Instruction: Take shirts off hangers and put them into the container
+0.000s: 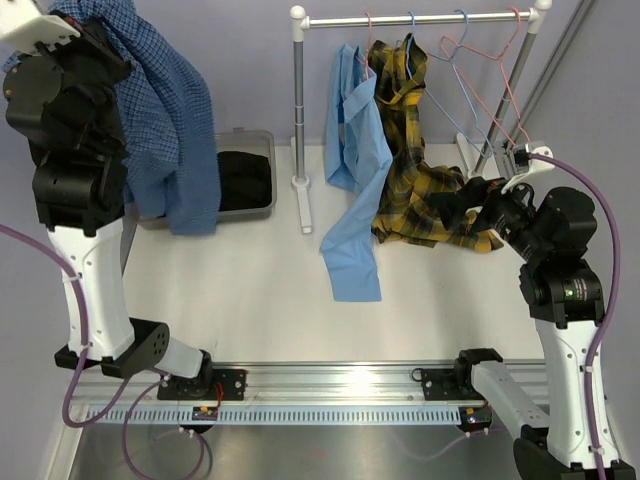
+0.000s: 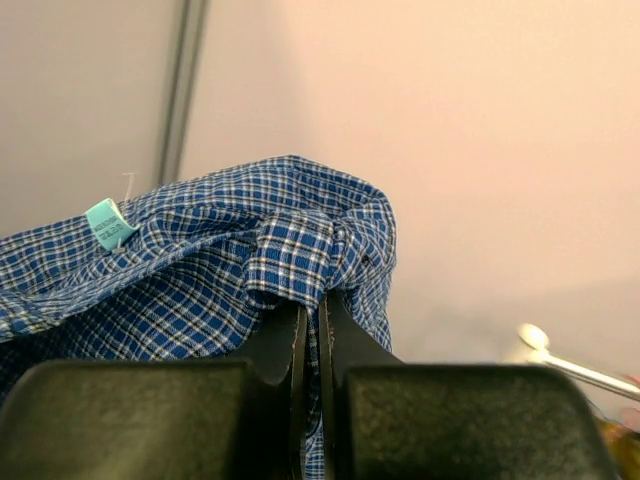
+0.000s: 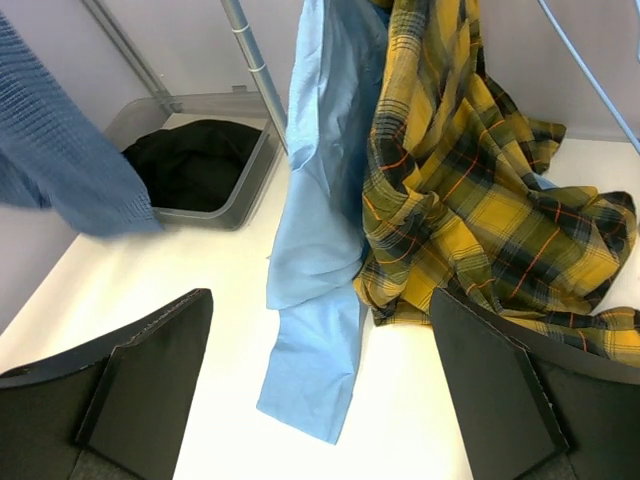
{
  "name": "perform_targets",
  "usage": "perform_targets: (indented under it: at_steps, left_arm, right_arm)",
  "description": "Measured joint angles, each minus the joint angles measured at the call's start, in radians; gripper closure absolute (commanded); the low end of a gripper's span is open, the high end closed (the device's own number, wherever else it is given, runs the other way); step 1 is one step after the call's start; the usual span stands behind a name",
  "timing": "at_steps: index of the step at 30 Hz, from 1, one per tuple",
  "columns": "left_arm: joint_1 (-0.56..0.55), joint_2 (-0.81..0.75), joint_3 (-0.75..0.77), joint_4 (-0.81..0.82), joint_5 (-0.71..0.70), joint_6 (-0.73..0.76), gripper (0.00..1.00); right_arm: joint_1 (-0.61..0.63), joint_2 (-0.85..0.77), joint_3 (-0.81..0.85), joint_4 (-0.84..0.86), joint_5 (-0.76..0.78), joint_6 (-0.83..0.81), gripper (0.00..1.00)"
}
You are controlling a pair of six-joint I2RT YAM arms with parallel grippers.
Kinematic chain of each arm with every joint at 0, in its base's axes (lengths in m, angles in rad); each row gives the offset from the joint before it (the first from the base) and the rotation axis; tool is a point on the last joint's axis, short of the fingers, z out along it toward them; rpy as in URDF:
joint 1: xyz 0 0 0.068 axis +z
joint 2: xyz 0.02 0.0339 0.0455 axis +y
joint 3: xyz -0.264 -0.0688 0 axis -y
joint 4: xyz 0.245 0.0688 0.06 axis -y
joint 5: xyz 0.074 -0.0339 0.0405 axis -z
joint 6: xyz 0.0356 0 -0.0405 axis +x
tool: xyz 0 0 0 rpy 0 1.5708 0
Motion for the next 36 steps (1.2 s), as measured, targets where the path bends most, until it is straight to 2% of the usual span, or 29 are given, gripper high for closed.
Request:
perform_targets:
  at_steps: [4,10,14,21,29,36]
  left_arm:
    - [0.113,0.02,-0.106,0.126,0.059,0.014,1.0]
    - [0.245,0.066,-0.343,0.311,0.214,-0.016,1.0]
    - [0.289,0.103,-0.523,0.401,0.306,-0.052,1.0]
    - [0.291,0.167,-0.829,0.483,0.407,-0.12,1.0]
    - [0.285,0.406,-0.95,0.472,0.51,-0.197,1.0]
    - [0.242,0.536,-0.945,0.401,0.513,-0.199,1.0]
  right_arm:
    - [0.002,-0.01,-0.004,0.0,-0.013,0.001,0.01]
    - [0.005,-0.01,-0.024,-0.001,-0.031,0.0,0.0]
    - [0.005,0.005,-0.034,-0.001,-0.032,0.0,0.01]
    - [0.005,0.031,-0.057,0.0,-0.032,-0.002,0.01]
    - [0.005,0.037,-0.062,-0.001,-0.032,-0.01,0.01]
    - [0.005,0.047,-0.062,-0.003,-0.032,-0.014,0.01]
